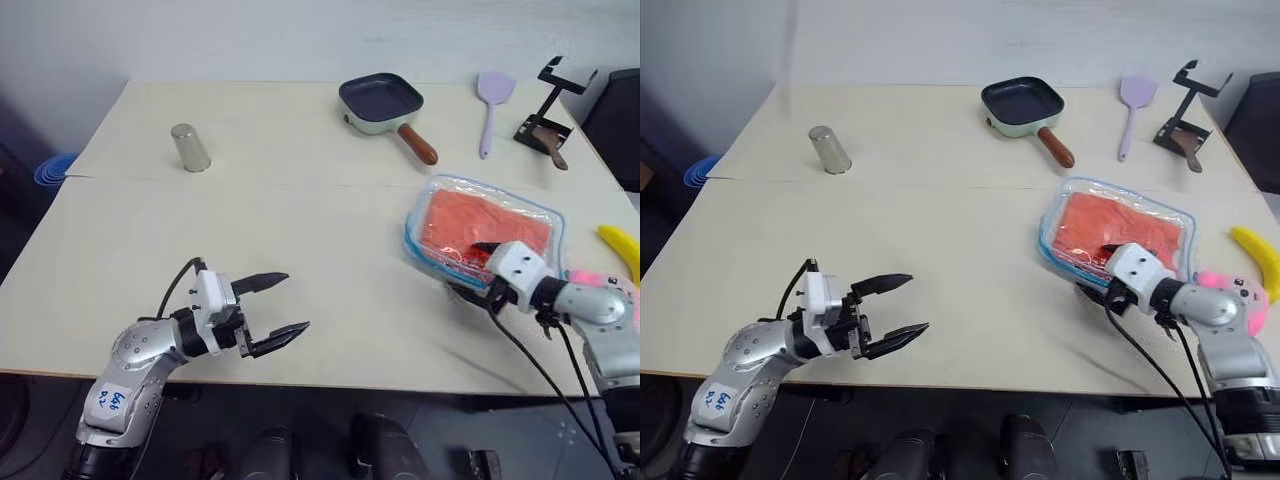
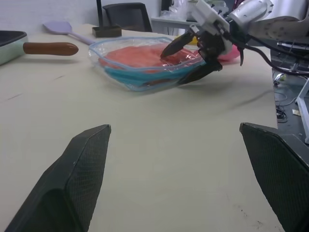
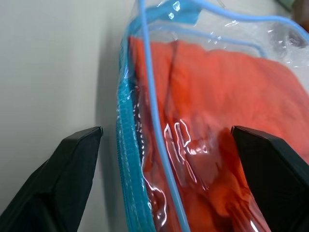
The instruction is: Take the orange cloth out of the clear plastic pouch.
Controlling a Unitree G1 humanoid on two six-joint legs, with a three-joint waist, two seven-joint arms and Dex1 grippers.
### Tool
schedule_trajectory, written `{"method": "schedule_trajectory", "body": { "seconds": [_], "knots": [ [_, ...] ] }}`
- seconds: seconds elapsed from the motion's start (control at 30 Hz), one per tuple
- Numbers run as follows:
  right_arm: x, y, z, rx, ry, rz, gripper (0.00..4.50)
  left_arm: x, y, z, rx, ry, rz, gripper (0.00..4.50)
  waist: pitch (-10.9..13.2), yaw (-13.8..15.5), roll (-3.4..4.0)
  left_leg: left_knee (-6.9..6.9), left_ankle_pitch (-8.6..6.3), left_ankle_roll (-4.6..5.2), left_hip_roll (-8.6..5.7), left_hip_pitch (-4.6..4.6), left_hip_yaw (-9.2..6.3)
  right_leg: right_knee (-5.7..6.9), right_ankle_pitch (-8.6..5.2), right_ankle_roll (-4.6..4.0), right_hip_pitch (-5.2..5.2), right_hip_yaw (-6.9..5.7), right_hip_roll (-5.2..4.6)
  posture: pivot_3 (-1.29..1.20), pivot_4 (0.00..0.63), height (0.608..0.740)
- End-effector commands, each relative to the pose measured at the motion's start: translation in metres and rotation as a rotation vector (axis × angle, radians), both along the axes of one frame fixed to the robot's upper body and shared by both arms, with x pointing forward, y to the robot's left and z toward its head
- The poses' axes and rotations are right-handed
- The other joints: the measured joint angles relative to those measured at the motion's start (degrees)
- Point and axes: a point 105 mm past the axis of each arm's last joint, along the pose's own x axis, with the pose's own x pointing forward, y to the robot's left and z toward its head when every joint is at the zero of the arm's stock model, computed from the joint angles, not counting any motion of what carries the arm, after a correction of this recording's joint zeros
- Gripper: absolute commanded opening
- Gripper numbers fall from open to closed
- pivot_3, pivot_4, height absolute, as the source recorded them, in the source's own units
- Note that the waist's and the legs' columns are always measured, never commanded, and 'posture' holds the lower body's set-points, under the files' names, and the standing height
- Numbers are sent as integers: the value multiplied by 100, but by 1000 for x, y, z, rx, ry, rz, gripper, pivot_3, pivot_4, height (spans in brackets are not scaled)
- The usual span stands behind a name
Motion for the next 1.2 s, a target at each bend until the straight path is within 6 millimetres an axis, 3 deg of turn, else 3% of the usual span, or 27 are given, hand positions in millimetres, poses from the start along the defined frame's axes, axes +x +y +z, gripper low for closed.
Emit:
{"method": "schedule_trajectory", "body": {
  "seconds": [0.03, 0.2, 0.33, 0.37, 0.57, 0.7, 0.8, 0.97, 1.03, 1.2],
  "knots": [
    [9, -8, 8, -10, -62, -52, 3257, -1, 4, 10, 6, -54, 14, 4500, 0, -7, -1, 1, 0, 1, 0, 0, 1, 0, 0, 0, 0, 0, 0, 0, 150, 740],
    [9, 10, 11, -28, -40, 80, 1526, -1, 9, 11, 5, -55, 48, 4500, 0, -20, 0, 2, 1, 2, 1, 2, 2, 1, 0, 0, -2, 1, 1, 0, 150, 740],
    [2, 39, 4, -93, -40, 276, 127, 0, 12, 13, -2, -64, 77, 4500, 1, -38, -1, 2, 1, 2, 2, 4, 3, 2, 0, 0, -1, 2, 2, 0, 150, 740],
    [1, 48, 4, -94, -54, 316, 21, 0, 12, 13, -2, -65, 81, 4500, 1, -39, -1, 2, 1, 2, 3, 5, 3, 2, 0, 0, -1, 1, 2, 0, 150, 740],
    [-22, 153, 2, 44, -22, 638, 21, -2, 24, 13, 46, -108, 130, 4500, 3, -132, -6, 2, 1, -3, 13, 7, 2, 7, -1, -2, -3, 0, 6, 0, 150, 740],
    [-25, 195, -2, 57, -41, 699, 21, -3, 27, 13, 29, -94, 146, 4500, 3, -159, -6, 2, 2, -5, 13, 6, -1, 15, -2, -4, -4, 0, 4, 0, 150, 740],
    [-22, 207, -6, 43, -43, 691, 21, -5, 28, 12, 31, -85, 150, 4500, 3, -144, -7, 2, 0, -1, 7, 1, -9, 24, -2, -4, -4, -3, -2, 0, 150, 740],
    [-8, 206, 10, 96, -79, 638, 1244, -10, 28, 10, 27, -49, 130, 4500, 2, -165, -8, 2, -2, 1, 3, -5, -14, 22, -2, -4, -8, -5, -5, 0, 150, 740],
    [-12, 194, 24, 143, -104, 639, 2011, -16, 26, 9, 7, -14, 91, 4500, 2, -159, -8, 2, -2, 1, 4, -5, -14, 22, -2, -4, -9, -6, -4, 0, 150, 740],
    [-43, 132, 67, 287, -109, 642, 3700, -33, 24, 10, 40, 16, -32, 4500, 3, -63, -7, 2, -9, 14, 1, -26, -29, 5, -2, -4, -12, -17, -10, 0, 150, 740]
  ]
}}
